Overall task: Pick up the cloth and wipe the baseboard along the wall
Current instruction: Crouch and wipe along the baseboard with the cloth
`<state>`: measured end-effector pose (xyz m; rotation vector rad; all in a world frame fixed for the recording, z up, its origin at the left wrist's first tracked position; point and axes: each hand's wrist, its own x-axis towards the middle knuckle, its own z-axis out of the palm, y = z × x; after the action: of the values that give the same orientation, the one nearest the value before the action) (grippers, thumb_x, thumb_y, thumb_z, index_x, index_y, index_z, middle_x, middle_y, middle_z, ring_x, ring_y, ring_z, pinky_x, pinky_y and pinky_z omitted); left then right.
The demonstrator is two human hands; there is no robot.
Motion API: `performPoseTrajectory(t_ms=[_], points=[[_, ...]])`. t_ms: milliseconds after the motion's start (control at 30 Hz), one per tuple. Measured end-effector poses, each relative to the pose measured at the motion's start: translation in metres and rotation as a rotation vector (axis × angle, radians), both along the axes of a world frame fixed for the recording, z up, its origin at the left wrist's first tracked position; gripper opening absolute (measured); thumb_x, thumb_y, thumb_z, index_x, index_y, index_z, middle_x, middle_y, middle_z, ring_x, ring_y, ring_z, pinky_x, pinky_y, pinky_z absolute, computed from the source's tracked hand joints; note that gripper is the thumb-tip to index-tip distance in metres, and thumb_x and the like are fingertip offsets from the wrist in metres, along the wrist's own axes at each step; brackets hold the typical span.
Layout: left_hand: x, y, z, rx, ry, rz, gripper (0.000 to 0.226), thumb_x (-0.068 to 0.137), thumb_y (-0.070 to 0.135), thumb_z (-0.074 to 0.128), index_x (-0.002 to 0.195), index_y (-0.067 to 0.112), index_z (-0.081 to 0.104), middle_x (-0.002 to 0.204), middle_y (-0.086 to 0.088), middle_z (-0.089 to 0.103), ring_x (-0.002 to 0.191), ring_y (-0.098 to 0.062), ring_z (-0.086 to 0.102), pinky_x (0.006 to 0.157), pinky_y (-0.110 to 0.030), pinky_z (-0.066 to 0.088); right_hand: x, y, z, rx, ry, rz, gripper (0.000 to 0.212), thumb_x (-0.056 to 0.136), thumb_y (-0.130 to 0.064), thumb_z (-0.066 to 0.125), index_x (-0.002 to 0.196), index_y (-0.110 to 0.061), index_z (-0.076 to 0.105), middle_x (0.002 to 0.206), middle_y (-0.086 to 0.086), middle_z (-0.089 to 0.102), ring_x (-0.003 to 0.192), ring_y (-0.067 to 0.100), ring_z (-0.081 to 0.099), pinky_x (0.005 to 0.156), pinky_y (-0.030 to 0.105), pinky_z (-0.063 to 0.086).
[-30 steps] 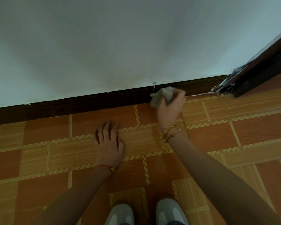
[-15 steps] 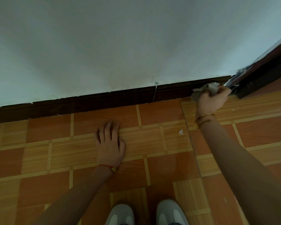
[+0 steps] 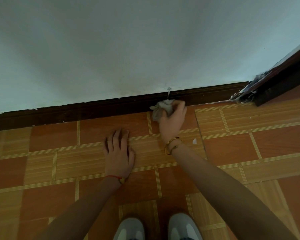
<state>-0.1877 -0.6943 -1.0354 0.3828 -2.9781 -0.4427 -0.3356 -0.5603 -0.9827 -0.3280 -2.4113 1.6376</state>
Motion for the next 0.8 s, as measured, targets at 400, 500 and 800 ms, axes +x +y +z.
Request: performPoseTrajectory(t_ms=[400, 500, 800], points=[[0.0, 0.0, 0.001, -0.019, -0.018, -0.005, 0.055, 0.095, 0.031, 0.037, 0.146, 0.011, 0.048, 0.15, -0.015, 0.044, 0.138, -0.037, 0.039, 0.118, -0.061, 0.023, -0.033, 0.071, -0.004, 0.153, -0.006, -0.216, 0.032, 0.076, 0.015, 0.053, 0.107, 0.006, 0.049, 0.115, 0.024, 0.049, 0.093, 0.017, 0.045, 0.071, -0.005, 0.034], [0.0, 0.0, 0.0, -0.012, -0.011, 0.0, 0.055, 0.095, 0.031, 0.038, 0.145, 0.011, 0.048, 0.15, -0.015, 0.044, 0.138, -0.037, 0.039, 0.117, -0.061, 0.024, -0.018, 0.046, 0.0, 0.112, -0.014, -0.135, 0.03, 0.079, 0.01, 0.061, 0.106, 0.002, 0.05, 0.114, 0.02, 0.05, 0.095, 0.016, 0.049, 0.072, -0.005, 0.035], [0.0, -0.002, -0.001, -0.011, 0.003, -0.013, 0.056, 0.093, 0.03, 0.041, 0.145, 0.011, 0.048, 0.15, -0.016, 0.045, 0.137, -0.038, 0.041, 0.117, -0.061, 0.024, 0.021, -0.055, 0.012, -0.076, 0.019, 0.046, 0.029, 0.076, 0.009, 0.064, 0.099, -0.001, 0.05, 0.105, 0.013, 0.05, 0.088, 0.011, 0.046, 0.073, -0.003, 0.032]])
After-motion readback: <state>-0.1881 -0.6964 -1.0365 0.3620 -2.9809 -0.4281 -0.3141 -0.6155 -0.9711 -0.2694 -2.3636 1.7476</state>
